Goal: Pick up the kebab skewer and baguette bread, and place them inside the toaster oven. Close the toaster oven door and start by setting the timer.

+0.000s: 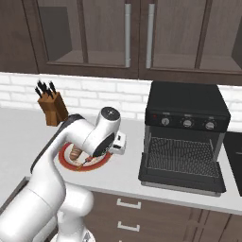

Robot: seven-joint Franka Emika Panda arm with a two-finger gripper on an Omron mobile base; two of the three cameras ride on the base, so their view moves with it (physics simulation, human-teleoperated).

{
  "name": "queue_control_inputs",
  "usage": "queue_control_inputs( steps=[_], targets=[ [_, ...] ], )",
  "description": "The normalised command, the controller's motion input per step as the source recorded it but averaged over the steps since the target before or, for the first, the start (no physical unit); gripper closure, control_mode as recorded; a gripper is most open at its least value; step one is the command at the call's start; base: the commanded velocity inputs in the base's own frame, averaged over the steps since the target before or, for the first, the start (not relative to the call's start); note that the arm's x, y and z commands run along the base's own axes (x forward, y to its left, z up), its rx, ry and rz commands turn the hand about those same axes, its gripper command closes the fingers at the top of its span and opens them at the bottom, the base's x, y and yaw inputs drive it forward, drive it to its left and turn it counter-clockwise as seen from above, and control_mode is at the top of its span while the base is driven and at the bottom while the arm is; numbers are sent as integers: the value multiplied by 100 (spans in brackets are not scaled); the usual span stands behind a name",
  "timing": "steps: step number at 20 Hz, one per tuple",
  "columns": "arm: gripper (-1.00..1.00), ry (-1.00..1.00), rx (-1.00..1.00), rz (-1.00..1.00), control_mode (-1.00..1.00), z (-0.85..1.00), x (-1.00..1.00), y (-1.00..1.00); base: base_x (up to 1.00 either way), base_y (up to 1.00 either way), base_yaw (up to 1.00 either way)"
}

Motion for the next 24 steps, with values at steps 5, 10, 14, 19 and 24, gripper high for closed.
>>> queue_control_inputs(
  steps=[5, 10, 14, 19, 24],
  targets=[
    [-100, 19, 0, 1, -100, -41, 72, 100, 0, 0, 0],
    [-100, 18, 0, 2, -100, -46, 70, 100, 0, 0, 0],
    [-100, 22, 0, 0, -100, -26, 38, 55, 0, 0, 0],
    [-100, 14, -2, 0, -100, -21, 24, 21, 0, 0, 0],
    [-100, 2, -1, 0, -100, -32, 18, 1, 0, 0, 0]
  ],
)
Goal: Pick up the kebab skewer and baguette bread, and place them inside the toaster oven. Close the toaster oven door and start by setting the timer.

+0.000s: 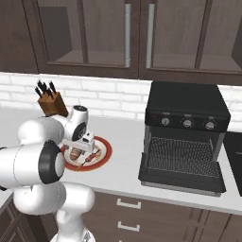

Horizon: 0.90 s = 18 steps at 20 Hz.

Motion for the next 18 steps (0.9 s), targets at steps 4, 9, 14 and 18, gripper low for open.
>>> queue_control_inputs(
  steps=[4, 9, 14, 18],
  targets=[
    [-100, 0, 0, 0, -100, -39, 1, 1, 0, 0, 0],
    [-100, 0, 0, -3, -100, -11, -23, 0, 0, 0, 0],
    [-100, 0, 0, -3, -100, -10, -16, 4, 0, 0, 0],
    [-100, -7, 0, 0, -100, -25, 21, 24, 0, 0, 0]
  ],
)
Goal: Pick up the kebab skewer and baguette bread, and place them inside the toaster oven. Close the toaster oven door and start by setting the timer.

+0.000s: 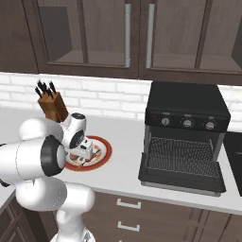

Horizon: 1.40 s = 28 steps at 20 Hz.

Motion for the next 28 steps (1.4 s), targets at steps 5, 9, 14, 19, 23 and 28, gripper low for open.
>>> queue_control_inputs(
  steps=[5, 9, 14, 19, 23, 28],
  targets=[
    [-100, -10, 0, 0, -100, -12, 27, 17, 0, 0, 0],
    [-100, -6, 0, 0, -100, -12, -4, 1, 0, 0, 0],
    [100, -2, 0, 0, -100, -1, -22, 0, 0, 0, 0],
    [100, -1, 0, 0, -100, 0, -8, -1, 0, 0, 0],
    [100, -2, 2, 0, -100, 48, -8, -16, 0, 0, 0],
    [100, -1, 6, 0, -100, 99, -50, -46, 0, 0, 0]
  ],
)
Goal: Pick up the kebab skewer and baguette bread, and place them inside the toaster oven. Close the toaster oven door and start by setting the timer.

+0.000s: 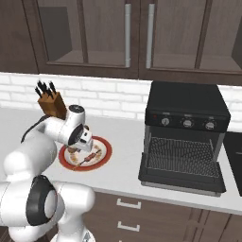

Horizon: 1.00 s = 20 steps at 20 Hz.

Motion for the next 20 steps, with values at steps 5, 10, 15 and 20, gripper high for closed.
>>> queue_control_inputs(
  steps=[5, 10, 15, 20],
  targets=[
    [100, 0, 1, 0, -100, 79, -77, -93, 0, 0, 0],
    [100, -3, 0, 1, -100, 51, -97, -100, 0, 0, 0],
    [100, -5, -2, 5, -100, 35, -79, -100, 0, 0, 0],
    [100, -1, -4, 7, -100, 36, -16, -100, 0, 0, 0]
  ],
)
